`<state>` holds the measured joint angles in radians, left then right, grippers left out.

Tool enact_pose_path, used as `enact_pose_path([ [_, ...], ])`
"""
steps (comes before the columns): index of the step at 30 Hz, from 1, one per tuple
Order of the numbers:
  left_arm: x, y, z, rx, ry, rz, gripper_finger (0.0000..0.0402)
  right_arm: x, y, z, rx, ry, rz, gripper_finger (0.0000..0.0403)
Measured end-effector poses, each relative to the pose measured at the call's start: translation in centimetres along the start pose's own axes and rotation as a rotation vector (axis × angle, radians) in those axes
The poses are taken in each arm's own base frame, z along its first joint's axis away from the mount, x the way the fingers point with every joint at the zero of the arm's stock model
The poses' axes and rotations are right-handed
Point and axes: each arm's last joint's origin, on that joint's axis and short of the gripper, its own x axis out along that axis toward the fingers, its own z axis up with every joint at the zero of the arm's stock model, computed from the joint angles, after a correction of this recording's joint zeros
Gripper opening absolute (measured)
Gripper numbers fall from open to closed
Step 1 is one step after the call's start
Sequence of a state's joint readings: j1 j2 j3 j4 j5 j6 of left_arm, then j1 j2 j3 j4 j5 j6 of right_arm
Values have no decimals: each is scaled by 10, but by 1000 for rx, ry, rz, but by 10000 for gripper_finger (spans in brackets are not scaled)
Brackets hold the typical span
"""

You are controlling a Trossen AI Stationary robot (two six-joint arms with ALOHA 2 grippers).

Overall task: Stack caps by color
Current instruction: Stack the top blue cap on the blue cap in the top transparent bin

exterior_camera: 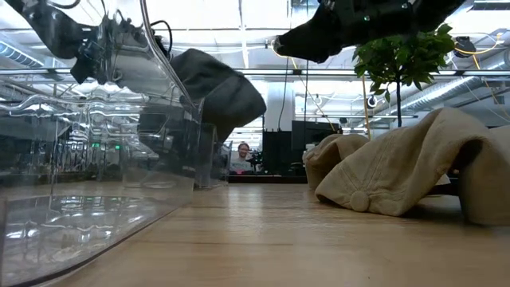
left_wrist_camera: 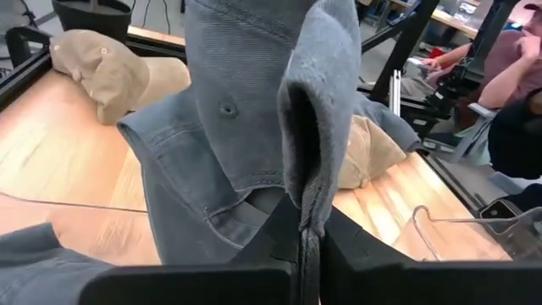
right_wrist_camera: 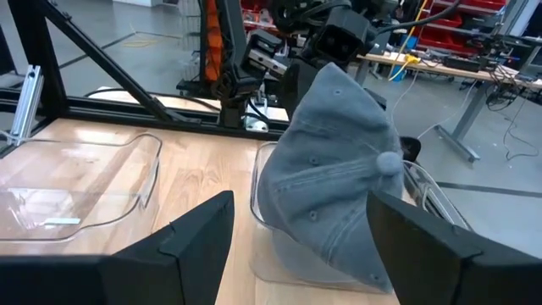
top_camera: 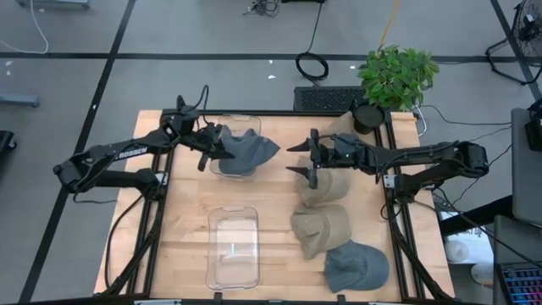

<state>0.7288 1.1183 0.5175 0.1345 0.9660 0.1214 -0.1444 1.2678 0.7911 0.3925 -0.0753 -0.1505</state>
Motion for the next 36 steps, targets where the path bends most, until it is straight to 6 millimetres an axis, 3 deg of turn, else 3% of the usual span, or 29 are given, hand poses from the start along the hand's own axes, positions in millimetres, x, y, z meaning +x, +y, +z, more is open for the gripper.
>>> enact_pose_path([
  [6,6,8,-8,-31,27,-7,8,0,1,-4,1,10,2,256],
  [11,9,15,-13,-40,67,137,23,0,1,-4,4,10,1,256],
  [22,3,16,-9,-197,54,351,102,0,1,-4,12,10,1,256],
  [28,-6,8,3,-155,-5,452,162,0,1,-4,12,10,4,256],
  [31,-15,1,12,-92,-52,556,186,0,1,-3,20,9,5,256],
  [36,-35,-10,26,19,-123,881,209,0,1,-3,20,9,5,256],
])
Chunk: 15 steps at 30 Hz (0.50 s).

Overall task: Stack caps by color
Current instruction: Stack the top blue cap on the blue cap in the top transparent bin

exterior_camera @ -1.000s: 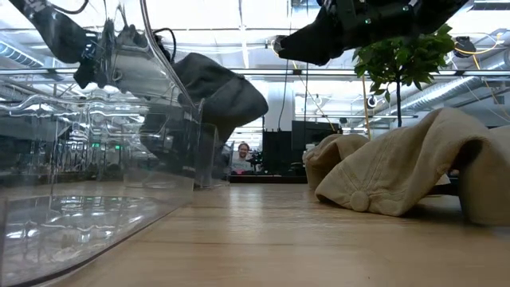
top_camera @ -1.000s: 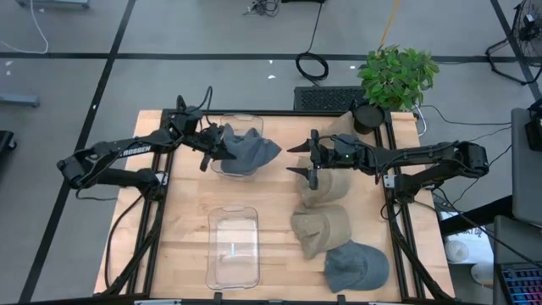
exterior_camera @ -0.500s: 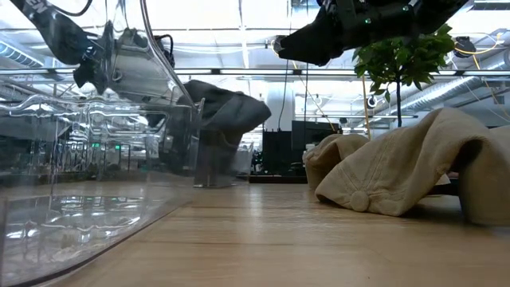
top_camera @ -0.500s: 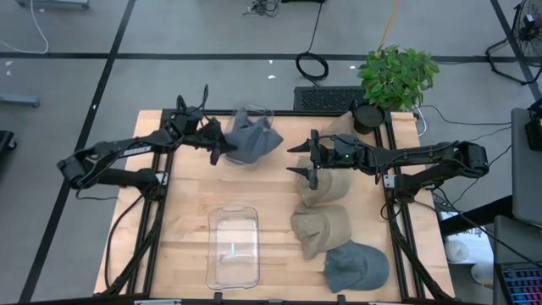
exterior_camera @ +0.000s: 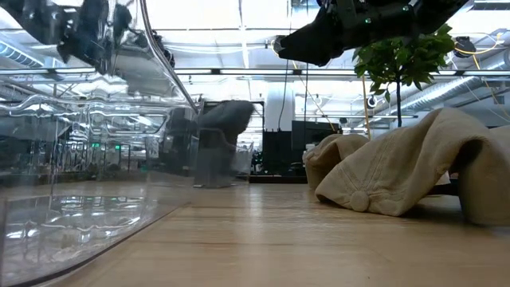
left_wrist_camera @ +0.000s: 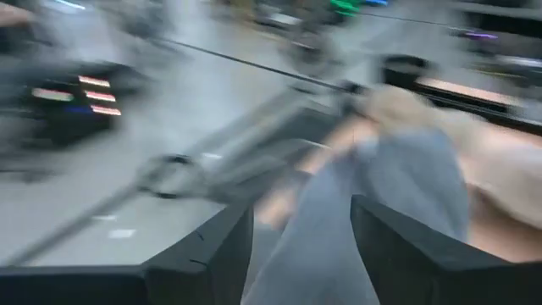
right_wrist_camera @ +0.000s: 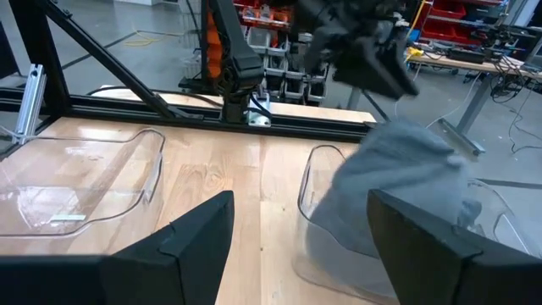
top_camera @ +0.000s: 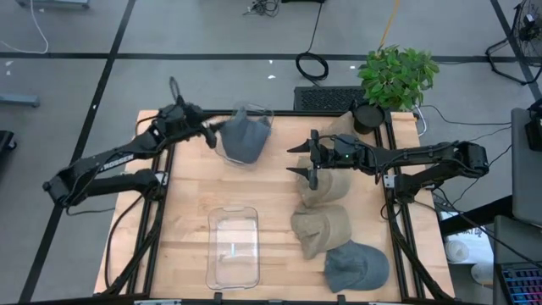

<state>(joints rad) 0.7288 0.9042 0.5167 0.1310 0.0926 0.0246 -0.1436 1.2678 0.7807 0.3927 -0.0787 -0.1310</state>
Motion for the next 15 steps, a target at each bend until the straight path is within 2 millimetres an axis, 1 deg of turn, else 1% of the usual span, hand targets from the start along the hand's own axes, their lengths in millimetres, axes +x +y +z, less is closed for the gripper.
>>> enact_pose_path([
  [2,-6,3,5,-13,-34,109,213,0,0,0,0,0,0,256],
  [4,-11,2,8,-51,-60,123,215,0,0,0,0,0,0,256],
  [7,-14,-5,9,-56,-71,21,212,0,0,0,0,0,0,256],
  [9,-13,-13,7,-29,-48,-46,201,0,0,0,0,0,0,256],
  [12,-7,-27,0,10,18,-84,163,0,0,0,0,0,0,256],
  [15,1,-39,-13,37,124,-68,97,0,0,0,0,0,-1,256],
])
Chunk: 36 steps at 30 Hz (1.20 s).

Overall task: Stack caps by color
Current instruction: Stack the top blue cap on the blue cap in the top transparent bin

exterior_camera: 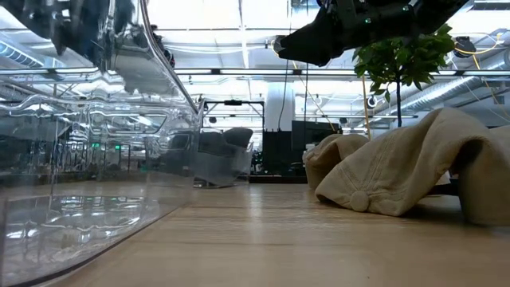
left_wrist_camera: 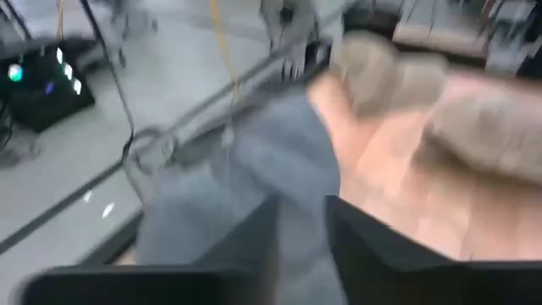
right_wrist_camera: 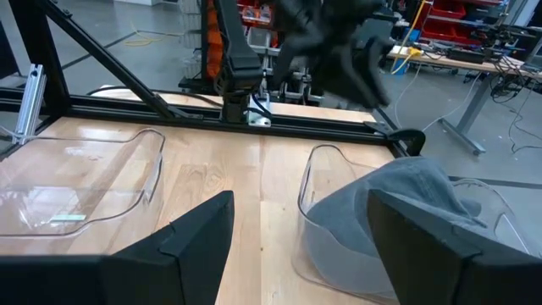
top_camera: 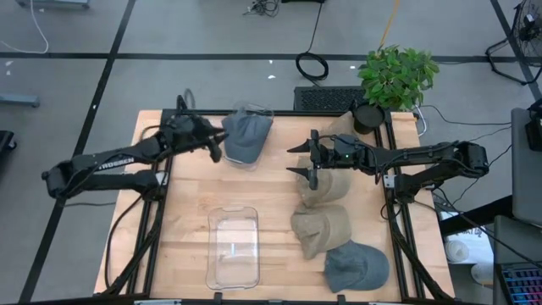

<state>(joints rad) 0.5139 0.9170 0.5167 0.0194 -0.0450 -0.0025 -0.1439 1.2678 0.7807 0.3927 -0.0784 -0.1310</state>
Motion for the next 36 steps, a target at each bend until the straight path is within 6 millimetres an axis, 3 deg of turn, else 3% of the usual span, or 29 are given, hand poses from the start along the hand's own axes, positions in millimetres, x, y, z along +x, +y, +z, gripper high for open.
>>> enact_pose_path([
  [2,7,-5,-9,17,84,38,40,0,0,0,2,0,0,256],
  [4,14,-6,-17,8,145,113,13,0,0,0,11,0,0,256],
  [8,27,-3,-27,-5,208,249,8,0,0,1,12,-14,-2,256],
  [15,48,0,-38,17,256,277,4,0,0,3,12,-30,-4,256],
  [24,68,-3,-37,39,163,173,4,0,0,3,12,-33,-4,256],
  [36,95,13,-58,-74,219,-65,16,0,0,3,12,-33,-4,256],
])
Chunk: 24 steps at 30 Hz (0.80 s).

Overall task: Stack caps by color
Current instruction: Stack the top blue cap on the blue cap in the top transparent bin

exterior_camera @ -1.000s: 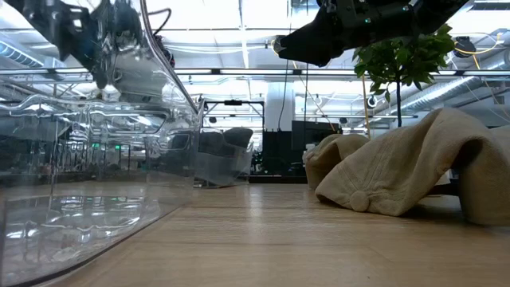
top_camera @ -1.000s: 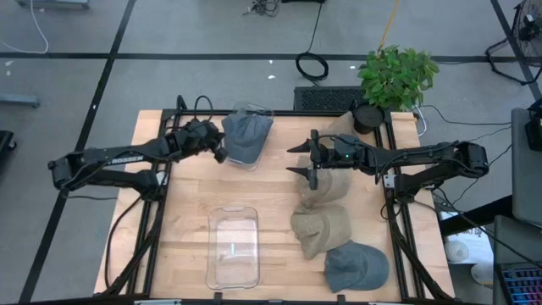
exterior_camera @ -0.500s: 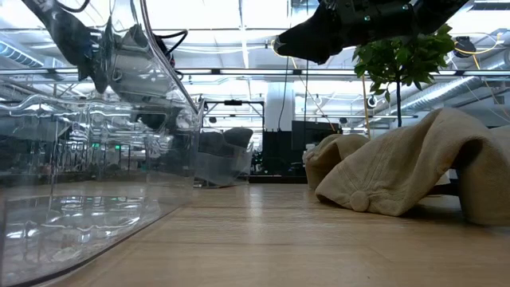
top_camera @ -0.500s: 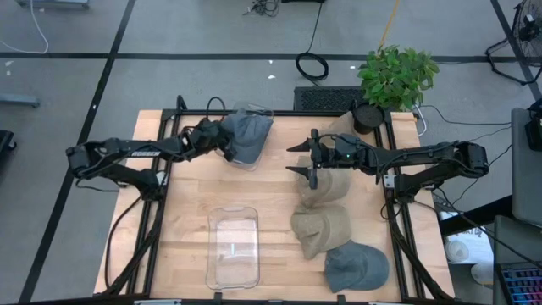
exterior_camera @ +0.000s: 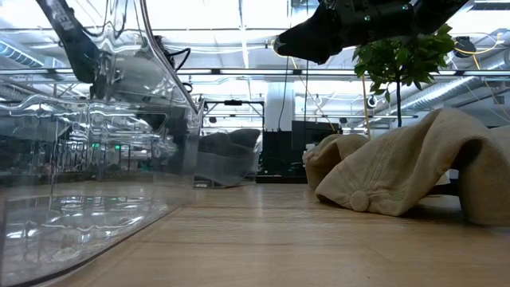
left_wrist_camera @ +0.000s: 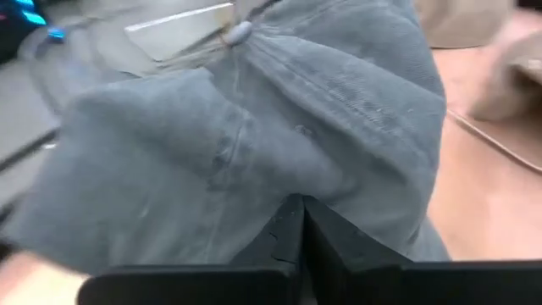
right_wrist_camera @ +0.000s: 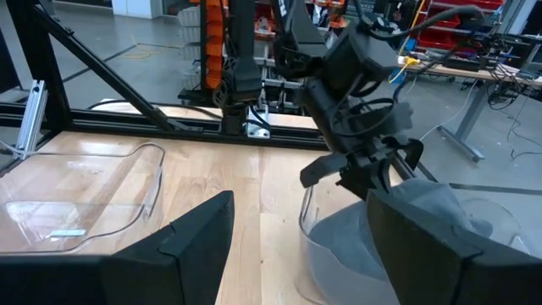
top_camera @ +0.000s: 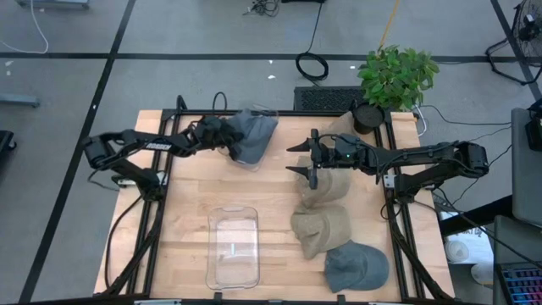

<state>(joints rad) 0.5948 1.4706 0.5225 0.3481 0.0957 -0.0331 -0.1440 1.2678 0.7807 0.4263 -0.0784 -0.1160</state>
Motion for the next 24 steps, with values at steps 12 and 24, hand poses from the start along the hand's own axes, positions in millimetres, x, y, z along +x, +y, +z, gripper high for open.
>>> enact_pose_path([
  [12,4,4,-7,-116,52,-69,16,0,0,0,1,4,0,256],
  [24,11,13,-14,-297,68,-59,11,0,0,-1,0,5,1,256],
])
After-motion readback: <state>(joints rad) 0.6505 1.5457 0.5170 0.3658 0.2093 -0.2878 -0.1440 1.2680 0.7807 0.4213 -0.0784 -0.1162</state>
